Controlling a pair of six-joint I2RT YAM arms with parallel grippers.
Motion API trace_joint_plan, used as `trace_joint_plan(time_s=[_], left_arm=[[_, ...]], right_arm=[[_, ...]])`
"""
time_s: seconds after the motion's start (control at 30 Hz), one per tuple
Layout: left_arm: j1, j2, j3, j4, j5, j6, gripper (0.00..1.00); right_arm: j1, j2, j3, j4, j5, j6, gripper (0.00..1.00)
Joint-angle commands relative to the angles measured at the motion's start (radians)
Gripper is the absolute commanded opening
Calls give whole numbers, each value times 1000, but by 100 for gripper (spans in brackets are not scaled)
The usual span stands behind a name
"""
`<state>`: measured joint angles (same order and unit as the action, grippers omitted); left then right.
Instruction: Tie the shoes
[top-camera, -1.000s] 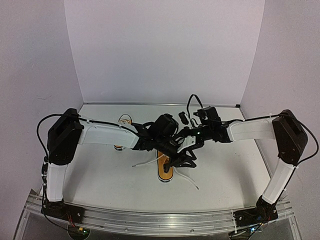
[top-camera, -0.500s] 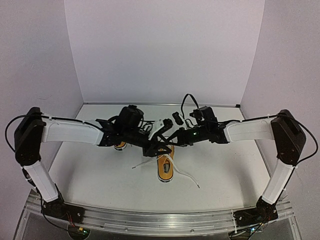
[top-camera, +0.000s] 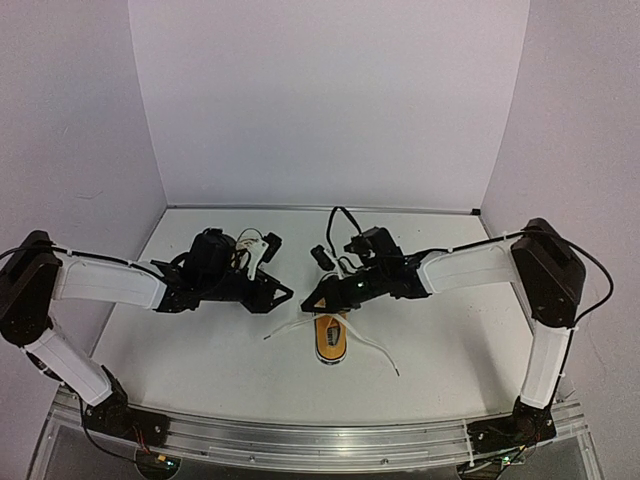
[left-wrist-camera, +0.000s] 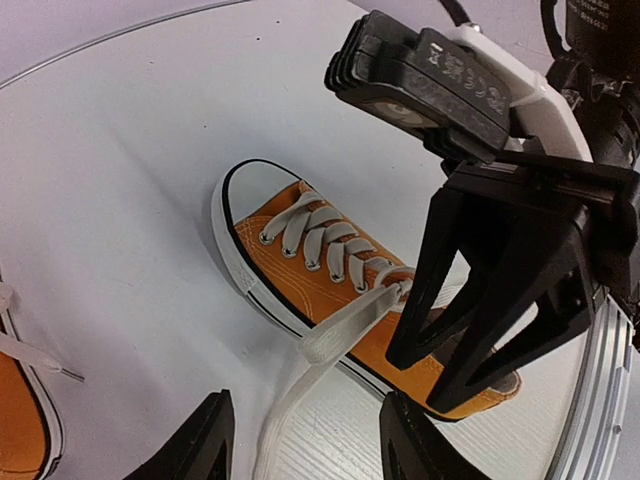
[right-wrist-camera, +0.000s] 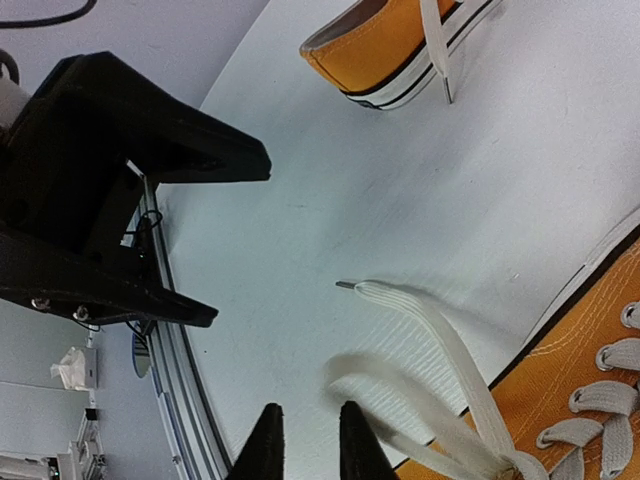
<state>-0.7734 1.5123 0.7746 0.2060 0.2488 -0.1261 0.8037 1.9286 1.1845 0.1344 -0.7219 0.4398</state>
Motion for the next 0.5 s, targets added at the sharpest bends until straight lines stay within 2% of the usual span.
trace_joint_plan(time_s=[0.0, 0.07, 0.13, 0.3, 0.47], left_arm=[[0, 64, 19, 90, 62, -44, 53], [2, 88, 30, 111, 97, -49, 55], [2, 115, 39, 139, 133, -53, 56], [4, 176, 72, 169, 165, -47, 56], [12, 231, 100, 199, 198, -49, 56]], right_arm=[[5, -70, 39, -71, 45, -49, 39], [4, -120, 35, -101, 59, -66, 48], [2, -162, 33, -133, 78, -84, 53], [-45, -229, 12, -206, 123, -125, 54], [-105, -189, 8, -235, 144, -175, 47]])
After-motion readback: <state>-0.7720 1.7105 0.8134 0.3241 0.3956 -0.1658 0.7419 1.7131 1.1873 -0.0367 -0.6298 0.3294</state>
